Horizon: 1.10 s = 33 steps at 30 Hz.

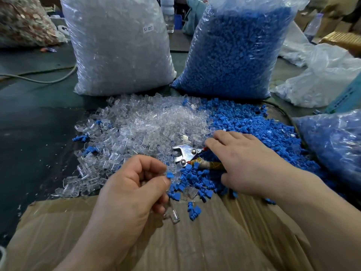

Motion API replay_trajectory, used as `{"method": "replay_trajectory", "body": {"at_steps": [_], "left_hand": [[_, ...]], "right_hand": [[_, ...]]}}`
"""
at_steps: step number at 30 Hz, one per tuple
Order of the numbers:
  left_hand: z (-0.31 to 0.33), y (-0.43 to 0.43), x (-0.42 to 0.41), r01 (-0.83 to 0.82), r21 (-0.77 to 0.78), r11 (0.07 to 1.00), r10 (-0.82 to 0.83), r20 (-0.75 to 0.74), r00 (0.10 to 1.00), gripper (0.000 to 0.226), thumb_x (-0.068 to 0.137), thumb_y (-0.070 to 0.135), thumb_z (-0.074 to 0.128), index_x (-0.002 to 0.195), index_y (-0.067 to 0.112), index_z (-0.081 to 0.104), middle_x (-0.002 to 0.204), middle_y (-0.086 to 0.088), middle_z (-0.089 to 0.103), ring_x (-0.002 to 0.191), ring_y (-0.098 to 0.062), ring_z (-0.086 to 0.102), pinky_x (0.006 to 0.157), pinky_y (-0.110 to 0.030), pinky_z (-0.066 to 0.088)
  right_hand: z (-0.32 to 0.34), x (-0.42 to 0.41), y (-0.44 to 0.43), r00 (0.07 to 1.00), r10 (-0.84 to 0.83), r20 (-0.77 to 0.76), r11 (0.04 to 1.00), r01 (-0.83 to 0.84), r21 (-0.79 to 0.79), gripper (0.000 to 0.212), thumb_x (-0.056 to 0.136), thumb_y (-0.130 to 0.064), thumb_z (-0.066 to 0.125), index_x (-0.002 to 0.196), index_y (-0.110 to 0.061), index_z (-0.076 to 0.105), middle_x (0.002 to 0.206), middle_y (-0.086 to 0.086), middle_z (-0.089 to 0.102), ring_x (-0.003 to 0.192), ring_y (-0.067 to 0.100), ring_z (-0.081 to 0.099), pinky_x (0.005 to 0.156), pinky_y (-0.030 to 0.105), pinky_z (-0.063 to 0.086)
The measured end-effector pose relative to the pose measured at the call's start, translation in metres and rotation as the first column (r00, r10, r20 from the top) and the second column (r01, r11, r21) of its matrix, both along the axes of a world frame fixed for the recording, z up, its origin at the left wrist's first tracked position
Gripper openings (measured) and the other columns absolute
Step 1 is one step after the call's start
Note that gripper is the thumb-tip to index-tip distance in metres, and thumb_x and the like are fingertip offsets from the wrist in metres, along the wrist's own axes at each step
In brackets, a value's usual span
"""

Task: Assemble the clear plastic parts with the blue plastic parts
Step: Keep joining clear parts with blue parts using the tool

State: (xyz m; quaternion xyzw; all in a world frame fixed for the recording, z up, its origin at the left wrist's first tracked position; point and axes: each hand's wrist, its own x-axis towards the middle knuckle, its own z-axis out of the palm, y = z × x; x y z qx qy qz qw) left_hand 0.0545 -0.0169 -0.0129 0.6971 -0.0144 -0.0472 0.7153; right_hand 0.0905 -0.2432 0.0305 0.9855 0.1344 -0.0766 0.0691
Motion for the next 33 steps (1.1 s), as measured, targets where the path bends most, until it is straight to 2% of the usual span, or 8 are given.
{"method": "replay_trajectory", "body": {"at_steps": [4,10,14,19,23,26,30,33], "left_hand": [[0.001,0.000,0.000,-0.007,0.025,1.000,0.008,-0.005,1.000,0.029,0.084,0.001,0.071,0.080,0.029,0.072,0.060,-0.004,0.065,0.051,-0.017,0.062,0.046,-0.023,0.051],[0.010,-0.001,-0.004,0.000,0.015,1.000,0.001,-0.050,0.999,0.031,0.085,-0.001,0.070,0.079,0.029,0.072,0.059,-0.004,0.065,0.051,-0.018,0.062,0.047,-0.024,0.054],[0.013,-0.003,-0.006,-0.003,0.013,1.000,0.004,-0.067,0.998,0.031,0.085,-0.001,0.070,0.079,0.029,0.072,0.060,-0.004,0.065,0.050,-0.016,0.061,0.047,-0.023,0.054],[0.013,-0.003,-0.005,-0.016,0.006,1.000,0.017,-0.089,0.996,0.030,0.084,-0.002,0.070,0.078,0.027,0.072,0.060,-0.003,0.064,0.050,-0.015,0.059,0.047,-0.021,0.052],[0.012,-0.002,-0.003,-0.011,0.036,0.999,0.013,-0.064,0.998,0.031,0.085,-0.001,0.071,0.078,0.029,0.071,0.061,-0.003,0.065,0.051,-0.014,0.061,0.048,-0.021,0.051],[0.011,-0.003,-0.003,-0.013,0.033,0.999,0.015,-0.058,0.998,0.030,0.085,-0.001,0.070,0.077,0.029,0.071,0.060,-0.003,0.065,0.049,-0.013,0.061,0.046,-0.019,0.049],[0.007,-0.002,-0.002,-0.022,0.013,1.000,0.022,-0.057,0.998,0.030,0.085,-0.002,0.070,0.079,0.028,0.072,0.061,-0.001,0.064,0.052,-0.014,0.061,0.047,-0.022,0.052],[0.006,-0.001,-0.001,-0.022,0.041,0.999,0.023,-0.045,0.999,0.030,0.085,0.001,0.070,0.080,0.031,0.072,0.061,-0.004,0.066,0.051,-0.016,0.061,0.047,-0.023,0.053]], "right_hand": [[0.002,0.013,0.001,0.996,0.068,0.051,0.992,-0.062,-0.113,0.073,0.078,-0.041,0.067,0.139,-0.031,0.027,0.136,0.002,0.033,0.118,0.027,0.039,0.098,0.046,0.036],[0.012,0.013,-0.005,0.973,0.170,0.154,0.964,-0.131,-0.232,0.065,0.076,-0.050,0.065,0.132,-0.032,0.037,0.113,-0.001,0.049,0.102,0.022,0.041,0.085,0.041,0.031],[0.019,0.010,-0.008,0.967,0.182,0.176,0.960,-0.136,-0.245,0.058,0.079,-0.047,0.062,0.129,-0.029,0.039,0.103,-0.002,0.049,0.097,0.022,0.040,0.088,0.042,0.032],[0.022,0.005,-0.010,0.982,0.102,0.160,0.992,-0.088,-0.093,0.051,0.083,-0.035,0.061,0.127,-0.026,0.038,0.099,0.000,0.043,0.093,0.022,0.037,0.088,0.041,0.042],[0.018,0.001,-0.010,0.983,0.040,0.181,0.999,-0.034,-0.036,0.048,0.081,-0.032,0.062,0.122,-0.024,0.039,0.095,0.000,0.038,0.091,0.022,0.034,0.085,0.038,0.041],[0.015,-0.005,-0.014,0.980,-0.017,0.200,0.997,0.003,0.074,0.043,0.079,-0.035,0.057,0.118,-0.026,0.041,0.094,-0.001,0.038,0.093,0.021,0.036,0.083,0.037,0.041],[0.017,-0.018,-0.016,0.971,-0.117,0.207,0.958,0.055,0.283,0.048,0.075,-0.048,0.039,0.120,-0.033,0.038,0.097,-0.007,0.044,0.090,0.012,0.040,0.070,0.028,0.035],[0.016,-0.027,-0.011,0.958,-0.184,0.222,0.889,0.066,0.453,0.033,0.079,-0.054,0.040,0.108,-0.037,0.045,0.087,-0.016,0.050,0.074,0.002,0.047,0.058,0.020,0.032]]}}
